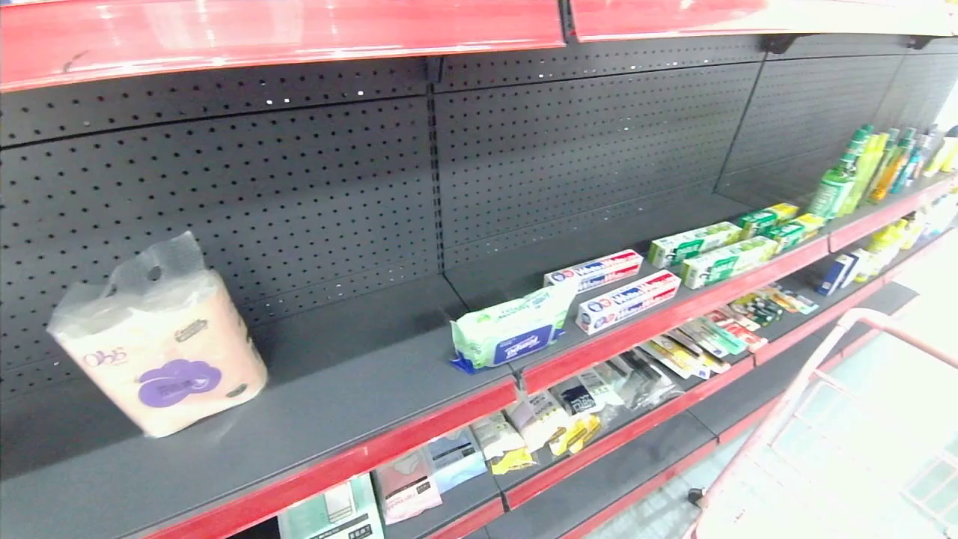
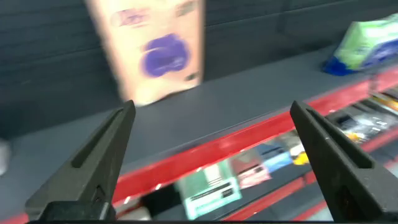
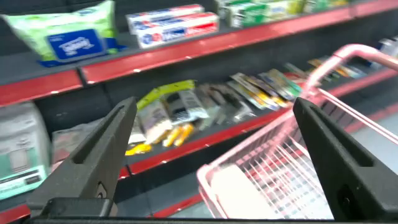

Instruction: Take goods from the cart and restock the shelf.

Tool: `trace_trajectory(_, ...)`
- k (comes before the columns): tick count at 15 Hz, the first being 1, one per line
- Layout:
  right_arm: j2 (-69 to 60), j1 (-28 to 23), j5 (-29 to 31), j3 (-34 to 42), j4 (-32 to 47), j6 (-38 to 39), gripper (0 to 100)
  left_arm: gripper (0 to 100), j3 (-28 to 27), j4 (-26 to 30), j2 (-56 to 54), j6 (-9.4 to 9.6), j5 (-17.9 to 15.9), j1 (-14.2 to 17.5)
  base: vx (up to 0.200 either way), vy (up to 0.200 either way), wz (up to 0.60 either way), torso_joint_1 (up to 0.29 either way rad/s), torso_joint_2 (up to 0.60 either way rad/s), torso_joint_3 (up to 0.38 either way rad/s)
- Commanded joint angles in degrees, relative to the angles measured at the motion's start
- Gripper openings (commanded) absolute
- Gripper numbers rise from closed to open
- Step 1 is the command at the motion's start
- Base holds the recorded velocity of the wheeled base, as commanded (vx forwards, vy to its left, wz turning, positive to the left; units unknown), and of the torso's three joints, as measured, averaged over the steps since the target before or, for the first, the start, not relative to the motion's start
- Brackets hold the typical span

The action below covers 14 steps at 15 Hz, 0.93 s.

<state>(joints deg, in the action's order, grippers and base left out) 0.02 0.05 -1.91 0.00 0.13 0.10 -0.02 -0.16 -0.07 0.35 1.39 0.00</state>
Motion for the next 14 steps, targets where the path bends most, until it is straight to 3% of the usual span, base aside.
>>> trace_trajectory(1,0.06,0.04,-0.02,0.0,0.04,-0.01,100,100,0.02,-0.02,0.07,0.0,0.02,0.0,0.0,0.0,-0.6,-0.002,0.0,0.002)
trace_trajectory(14,0.06,0.04,-0.02,0.0,0.04,-0.01,100,100,0.02,-0.02,0.07,0.0,0.02,0.0,0.0,0.0,-0.6,0.003,0.0,0.003)
